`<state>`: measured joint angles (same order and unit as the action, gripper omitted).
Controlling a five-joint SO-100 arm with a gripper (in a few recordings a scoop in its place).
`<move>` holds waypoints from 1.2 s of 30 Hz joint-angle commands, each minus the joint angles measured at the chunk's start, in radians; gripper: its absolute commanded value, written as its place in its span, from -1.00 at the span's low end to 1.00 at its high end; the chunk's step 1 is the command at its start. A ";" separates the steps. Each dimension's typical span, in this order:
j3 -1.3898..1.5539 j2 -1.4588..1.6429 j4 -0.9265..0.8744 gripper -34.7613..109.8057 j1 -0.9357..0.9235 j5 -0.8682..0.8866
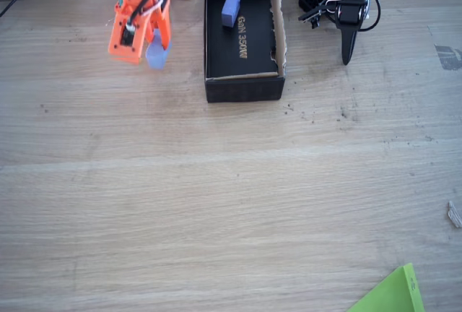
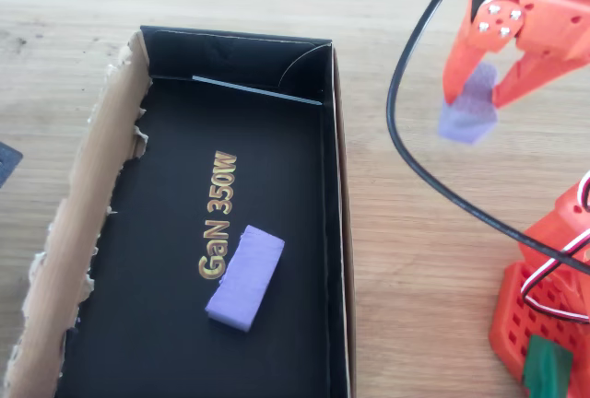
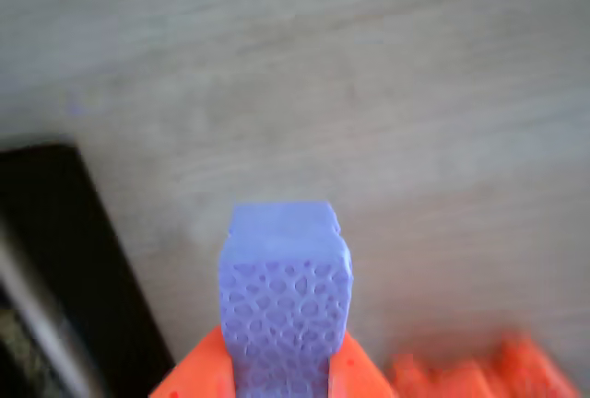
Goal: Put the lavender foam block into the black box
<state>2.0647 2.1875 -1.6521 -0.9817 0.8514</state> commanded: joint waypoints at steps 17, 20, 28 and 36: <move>-0.212 0.227 -0.149 -0.52 0.021 0.029; -0.209 0.233 -0.141 -0.52 0.060 0.057; -0.196 0.181 -0.063 -0.52 0.239 0.114; -0.215 0.014 0.120 -0.52 0.511 0.161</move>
<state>1.8991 2.2519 -1.5923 -0.5354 0.9863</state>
